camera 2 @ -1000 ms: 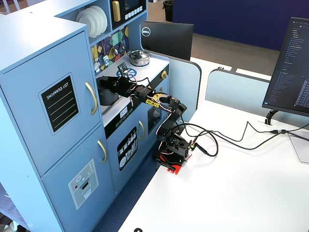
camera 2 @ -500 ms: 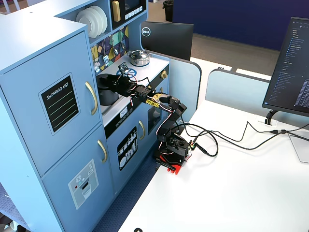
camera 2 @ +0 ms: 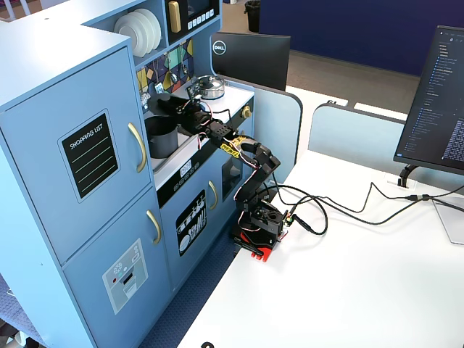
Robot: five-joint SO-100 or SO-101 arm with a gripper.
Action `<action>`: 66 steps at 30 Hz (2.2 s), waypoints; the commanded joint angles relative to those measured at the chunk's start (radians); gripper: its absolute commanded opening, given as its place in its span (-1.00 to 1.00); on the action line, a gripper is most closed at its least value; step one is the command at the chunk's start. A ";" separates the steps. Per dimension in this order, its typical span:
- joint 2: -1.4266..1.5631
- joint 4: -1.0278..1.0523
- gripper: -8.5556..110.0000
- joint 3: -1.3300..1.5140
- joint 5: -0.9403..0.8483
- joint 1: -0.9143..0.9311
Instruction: Take off the lid from the gray recipient and place it on the counter
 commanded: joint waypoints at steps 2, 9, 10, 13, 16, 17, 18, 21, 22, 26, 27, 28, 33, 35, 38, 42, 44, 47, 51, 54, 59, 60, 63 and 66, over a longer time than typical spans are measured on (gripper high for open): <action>0.074 0.012 -0.86 -0.067 0.044 0.117; 0.063 -0.048 -0.86 0.061 0.107 0.318; 0.060 -0.057 -0.86 0.084 0.117 0.336; 0.028 -0.121 -0.86 0.158 0.112 0.371; -0.026 -0.181 -0.86 0.198 0.112 0.396; -0.037 -0.183 -0.86 0.206 0.115 0.400; -0.046 -0.183 -0.86 0.213 0.114 0.403; -0.086 -0.210 -0.86 0.229 0.097 0.402; -0.098 -0.213 -0.86 0.229 0.092 0.402; -0.133 -0.224 -0.86 0.232 0.081 0.396; -0.138 -0.227 -0.86 0.235 0.081 0.393; -0.146 -0.232 -0.86 0.236 0.078 0.391; -0.196 -0.270 -0.86 0.238 0.066 0.383; -0.216 -0.279 -0.86 0.236 0.064 0.383; -0.242 -0.288 -0.86 0.230 0.064 0.383; -0.275 -0.304 -0.86 0.222 0.058 0.382; -0.285 -0.307 -0.86 0.218 0.052 0.382; -0.291 -0.311 -0.86 0.216 0.041 0.382; -0.291 -0.331 -0.84 0.224 0.049 0.382; -0.284 -0.351 -0.59 0.247 0.043 0.391; -0.262 -0.407 -0.28 0.311 0.031 0.410; -0.259 -0.417 -0.25 0.324 0.028 0.414; -0.255 -0.439 -0.23 0.342 0.028 0.422; -0.249 -0.440 -0.24 0.337 0.032 0.437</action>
